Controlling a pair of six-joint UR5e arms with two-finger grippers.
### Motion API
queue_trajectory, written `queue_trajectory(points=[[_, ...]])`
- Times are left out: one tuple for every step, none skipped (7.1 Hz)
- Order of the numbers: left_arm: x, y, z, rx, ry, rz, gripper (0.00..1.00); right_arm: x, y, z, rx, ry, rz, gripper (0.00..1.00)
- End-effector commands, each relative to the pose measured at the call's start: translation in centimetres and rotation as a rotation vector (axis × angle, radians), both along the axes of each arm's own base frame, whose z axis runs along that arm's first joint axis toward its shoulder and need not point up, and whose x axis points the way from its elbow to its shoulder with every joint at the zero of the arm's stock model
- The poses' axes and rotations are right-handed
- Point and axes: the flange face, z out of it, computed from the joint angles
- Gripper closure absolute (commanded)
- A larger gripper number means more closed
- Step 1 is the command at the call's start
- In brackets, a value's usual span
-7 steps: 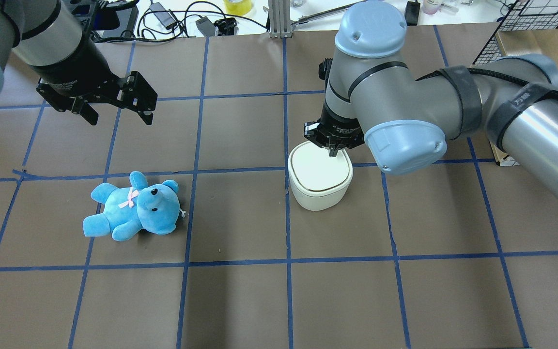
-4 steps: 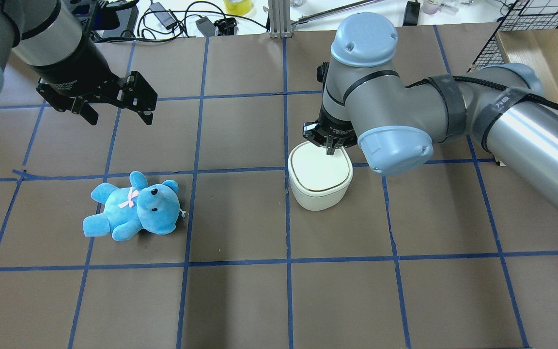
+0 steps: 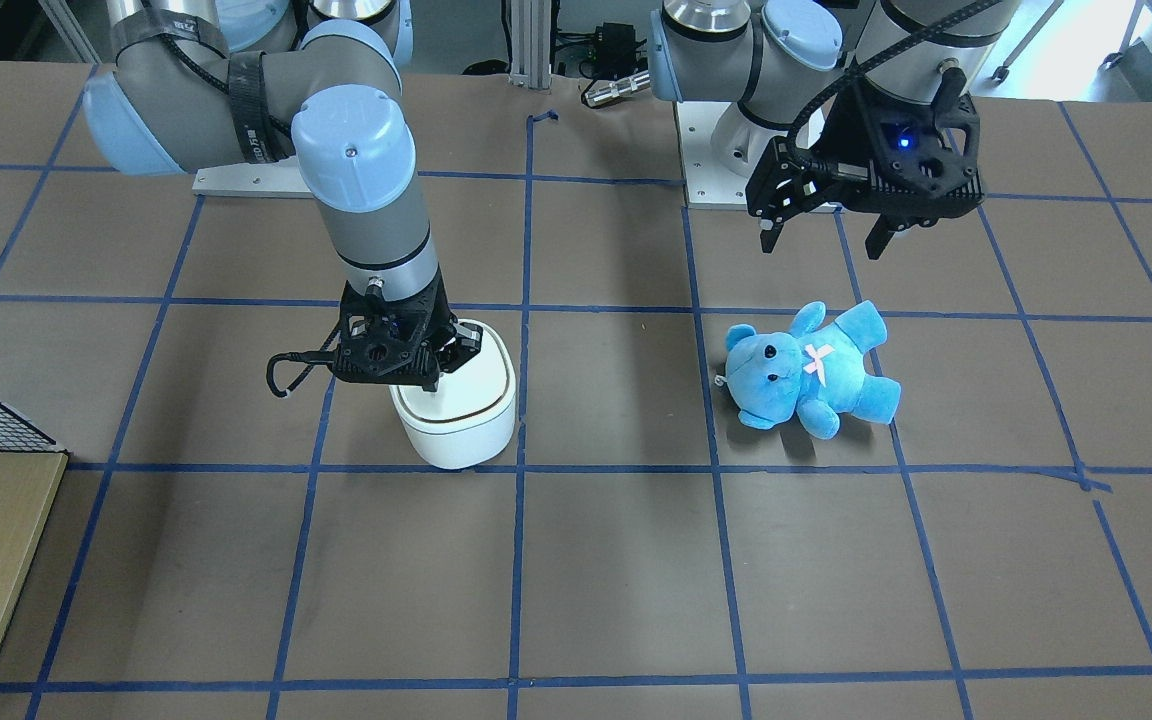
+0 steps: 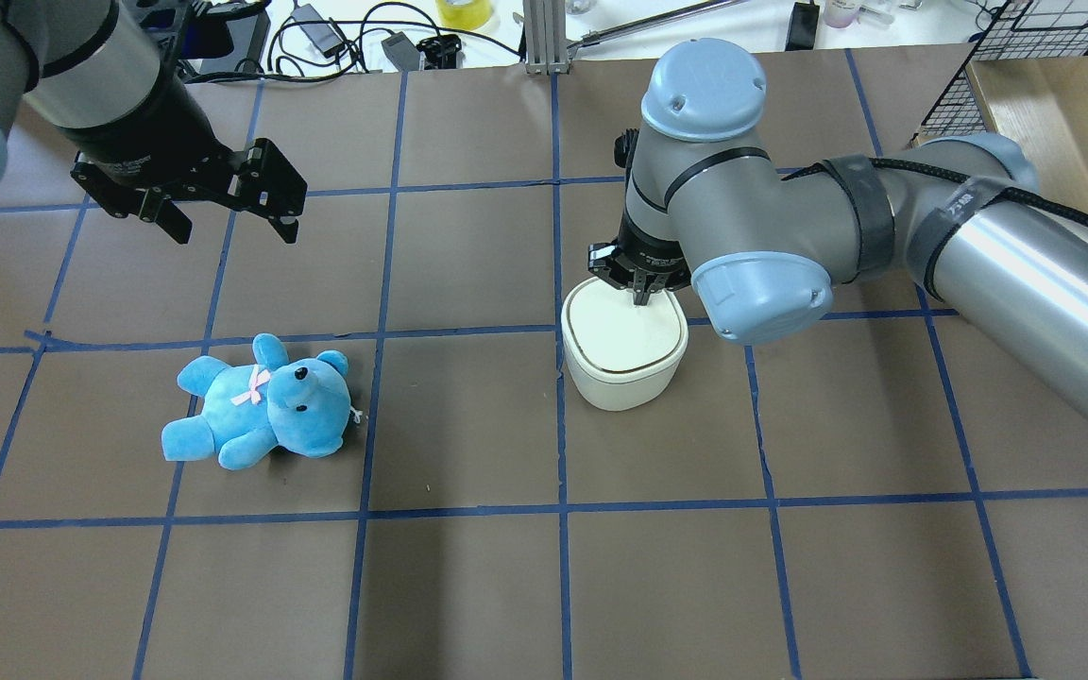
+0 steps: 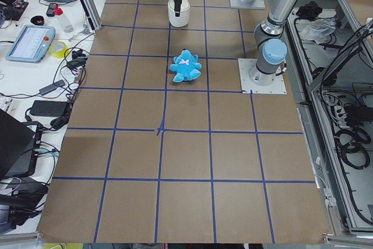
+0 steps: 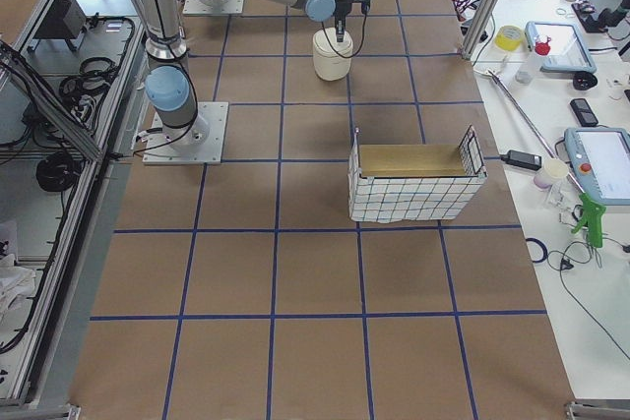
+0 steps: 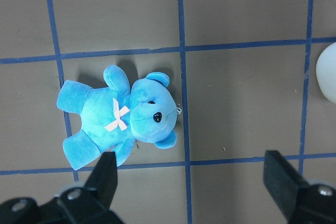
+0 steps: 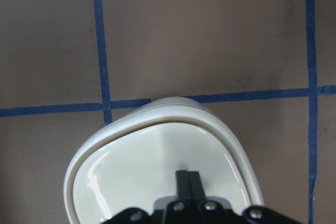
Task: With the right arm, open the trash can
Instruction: 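Press the lid's near edge with the right gripper, tipping the lid open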
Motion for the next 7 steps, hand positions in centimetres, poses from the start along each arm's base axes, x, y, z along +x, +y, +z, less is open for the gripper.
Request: queue_trajectory(points=[[0.0,0.0,0.0,0.0,0.0,0.0,0.0,-0.2,1.2,-1.8,0.044,0.002,0.003,1.0],[0.0,0.0,0.0,0.0,0.0,0.0,0.0,-0.4,1.5,-2.6,0.051,0.004,0.002,1.0],[0.0,0.0,0.0,0.0,0.0,0.0,0.0,-0.4,1.2,-1.7,0.033,0.008,0.001,1.0],[0.0,0.0,0.0,0.0,0.0,0.0,0.0,-0.4,1.0,0.4,0.025,0.002,-0.006,1.0],[0.0,0.0,0.0,0.002,0.0,0.0,0.0,-0.3,0.8,3.1,0.049,0.007,-0.006,1.0],[0.0,0.0,0.0,0.0,0.0,0.0,0.0,-0.2,0.3,5.9,0.083,0.015,-0.006,1.0],[0.0,0.0,0.0,0.0,0.0,0.0,0.0,-0.1,0.0,7.5,0.097,0.019,-0.006,1.0]])
